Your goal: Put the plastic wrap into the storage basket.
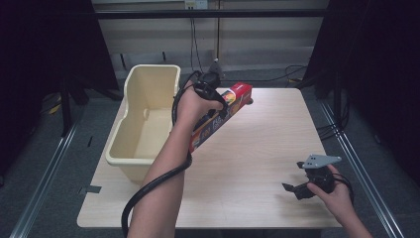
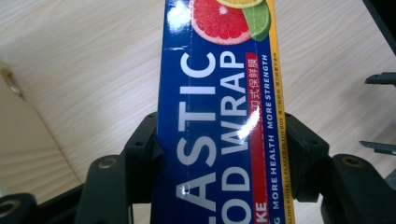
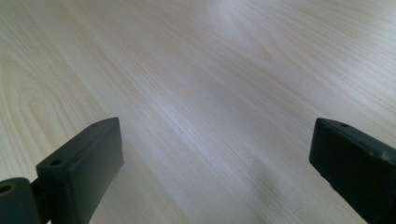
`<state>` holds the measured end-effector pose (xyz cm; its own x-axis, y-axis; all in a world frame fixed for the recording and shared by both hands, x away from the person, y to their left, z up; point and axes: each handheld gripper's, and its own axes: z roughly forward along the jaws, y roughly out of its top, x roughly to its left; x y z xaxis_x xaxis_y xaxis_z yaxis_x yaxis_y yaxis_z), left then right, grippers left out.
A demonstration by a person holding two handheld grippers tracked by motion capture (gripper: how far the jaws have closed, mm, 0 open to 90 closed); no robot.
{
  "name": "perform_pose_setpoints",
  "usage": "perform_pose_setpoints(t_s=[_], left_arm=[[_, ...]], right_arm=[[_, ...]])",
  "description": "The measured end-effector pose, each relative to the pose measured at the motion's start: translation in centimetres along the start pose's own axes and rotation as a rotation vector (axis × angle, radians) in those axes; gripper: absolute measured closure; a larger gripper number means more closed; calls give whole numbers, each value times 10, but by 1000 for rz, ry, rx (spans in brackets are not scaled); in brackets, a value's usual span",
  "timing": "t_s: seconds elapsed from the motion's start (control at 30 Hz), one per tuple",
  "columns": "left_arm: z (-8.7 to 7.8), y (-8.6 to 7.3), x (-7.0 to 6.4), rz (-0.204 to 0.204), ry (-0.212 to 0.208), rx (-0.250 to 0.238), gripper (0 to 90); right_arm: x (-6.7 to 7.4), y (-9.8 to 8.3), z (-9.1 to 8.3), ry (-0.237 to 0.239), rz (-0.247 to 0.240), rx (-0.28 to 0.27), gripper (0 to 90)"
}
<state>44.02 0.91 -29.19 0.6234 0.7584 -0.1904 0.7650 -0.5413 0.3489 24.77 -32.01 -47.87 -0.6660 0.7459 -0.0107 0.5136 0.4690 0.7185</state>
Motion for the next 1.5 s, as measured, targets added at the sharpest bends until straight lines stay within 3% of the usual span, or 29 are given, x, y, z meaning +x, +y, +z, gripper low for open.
perform_pose_setpoints(t_s=[0.1,0.2,1.5], left_arm=[[-7,0,2,5,6,3,407],[-12,-1,4,-18,-4,-6,407],[-90,-18,37,-153,67,-52,407]], right_arm=[[0,0,0,1,1,1,28],[1,0,0,0,0,6,28],[2,0,2,-4,-10,19,28]])
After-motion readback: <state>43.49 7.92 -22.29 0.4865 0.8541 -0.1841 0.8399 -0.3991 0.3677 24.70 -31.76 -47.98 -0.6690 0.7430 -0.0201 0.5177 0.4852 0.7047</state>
